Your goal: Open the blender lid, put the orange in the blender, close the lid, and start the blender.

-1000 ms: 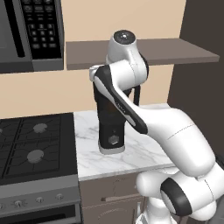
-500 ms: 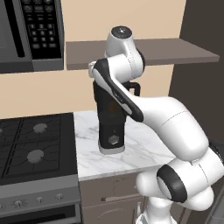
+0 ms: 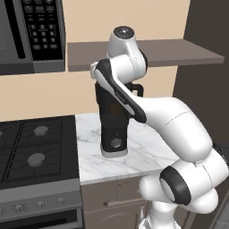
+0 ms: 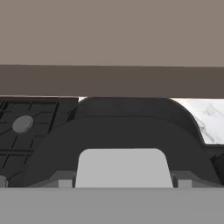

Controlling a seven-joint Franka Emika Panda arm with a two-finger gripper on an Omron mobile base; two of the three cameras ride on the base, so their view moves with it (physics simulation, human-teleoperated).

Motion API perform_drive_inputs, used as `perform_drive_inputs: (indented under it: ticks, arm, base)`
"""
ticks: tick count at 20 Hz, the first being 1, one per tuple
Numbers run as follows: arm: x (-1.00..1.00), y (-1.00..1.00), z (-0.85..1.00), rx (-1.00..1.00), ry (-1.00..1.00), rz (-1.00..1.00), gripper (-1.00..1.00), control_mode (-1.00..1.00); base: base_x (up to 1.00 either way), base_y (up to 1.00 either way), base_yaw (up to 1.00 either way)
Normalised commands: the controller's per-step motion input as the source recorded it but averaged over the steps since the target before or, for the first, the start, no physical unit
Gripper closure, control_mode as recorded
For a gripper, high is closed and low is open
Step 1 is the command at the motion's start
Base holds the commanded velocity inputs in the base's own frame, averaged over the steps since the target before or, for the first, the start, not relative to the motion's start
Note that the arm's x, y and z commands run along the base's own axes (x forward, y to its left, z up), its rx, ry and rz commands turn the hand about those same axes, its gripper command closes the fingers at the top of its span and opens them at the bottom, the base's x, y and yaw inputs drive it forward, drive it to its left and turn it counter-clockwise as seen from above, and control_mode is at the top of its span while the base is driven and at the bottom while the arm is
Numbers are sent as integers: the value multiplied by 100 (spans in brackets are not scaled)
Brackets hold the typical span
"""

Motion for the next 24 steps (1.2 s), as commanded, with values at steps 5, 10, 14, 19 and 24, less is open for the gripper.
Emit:
perform_drive_inputs:
  ticks: [5, 10, 14, 19, 24]
  arm:
    - [27, -8, 0, 0, -1, 0, 100, -100]
    - [19, -2, 0, 0, 0, 0, 100, -100]
    - [9, 0, 2, 0, 0, 0, 100, -100]
    - [14, -2, 8, 0, -2, 0, 100, -100]
    - [13, -4, 15, 0, -6, 0, 100, -100]
  base:
    - [0, 0, 0]
    - [0, 0, 0]
    - [0, 0, 0]
    - [0, 0, 0]
    - [0, 0, 0]
